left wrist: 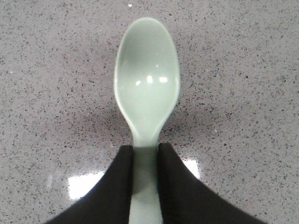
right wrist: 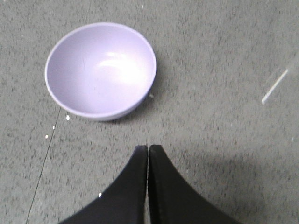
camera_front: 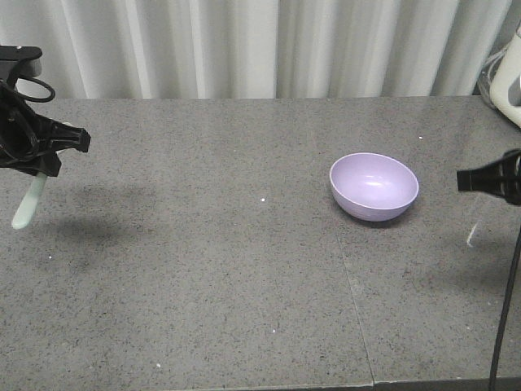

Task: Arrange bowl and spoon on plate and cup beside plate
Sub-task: 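Move the right gripper to the lavender bowl rim, then grip the bowl rim with the right gripper and lift it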

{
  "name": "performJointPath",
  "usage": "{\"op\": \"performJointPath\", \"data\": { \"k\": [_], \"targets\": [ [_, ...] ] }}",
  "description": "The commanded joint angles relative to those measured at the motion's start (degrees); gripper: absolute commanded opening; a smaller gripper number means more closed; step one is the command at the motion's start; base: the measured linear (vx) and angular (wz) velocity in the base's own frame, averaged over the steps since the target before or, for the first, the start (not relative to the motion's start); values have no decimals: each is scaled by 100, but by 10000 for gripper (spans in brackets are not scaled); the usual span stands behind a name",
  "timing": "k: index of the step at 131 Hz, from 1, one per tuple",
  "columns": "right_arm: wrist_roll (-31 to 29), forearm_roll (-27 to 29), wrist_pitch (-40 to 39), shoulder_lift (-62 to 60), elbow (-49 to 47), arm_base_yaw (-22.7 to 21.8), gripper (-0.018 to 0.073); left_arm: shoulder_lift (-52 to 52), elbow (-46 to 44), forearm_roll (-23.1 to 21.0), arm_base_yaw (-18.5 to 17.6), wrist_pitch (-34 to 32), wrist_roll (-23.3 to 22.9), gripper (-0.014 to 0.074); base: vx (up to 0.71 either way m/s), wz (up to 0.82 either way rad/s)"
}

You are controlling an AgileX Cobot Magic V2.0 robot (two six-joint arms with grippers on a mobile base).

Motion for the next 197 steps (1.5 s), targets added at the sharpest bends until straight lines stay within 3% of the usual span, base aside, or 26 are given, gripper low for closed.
{"op": "performJointPath", "data": {
  "k": [1, 19, 58, 84, 120, 160, 174, 191, 197],
  "targets": [
    [-83, -5, -385, 158, -500, -5, 14, -250, -148, 0, -42, -169, -45, -8, 0, 0],
    [-77, 26, -219, 777, -1124, -5, 78, -250, -148, 0, -42, -169, -45, -7, 0, 0],
    [-69, 145, 320, 2284, -2384, -5, 409, -250, -148, 0, -42, -169, -45, -7, 0, 0],
    [-69, 140, 496, 3103, -2997, -5, 442, -250, -148, 0, -42, -169, -45, -7, 0, 0],
    [-71, 132, 1072, 3921, -3684, 34, 405, -250, -148, 0, -42, -169, -45, -7, 0, 0],
    [-60, -1, 1111, 4313, -3735, 101, 328, -250, -148, 0, -42, -169, -45, -7, 0, 0],
    [-48, -6, 1026, 4364, -3735, 101, 221, -250, -148, 0, -42, -169, -45, -7, 0, 0],
    [-48, -6, 877, 4346, -3735, 101, -4, -250, -148, 0, -42, -169, -45, -7, 0, 0],
    [-48, -6, 877, 4344, -3735, 101, -14, -250, -148, 0, -42, -169, -45, -7, 0, 0]
  ]
}}
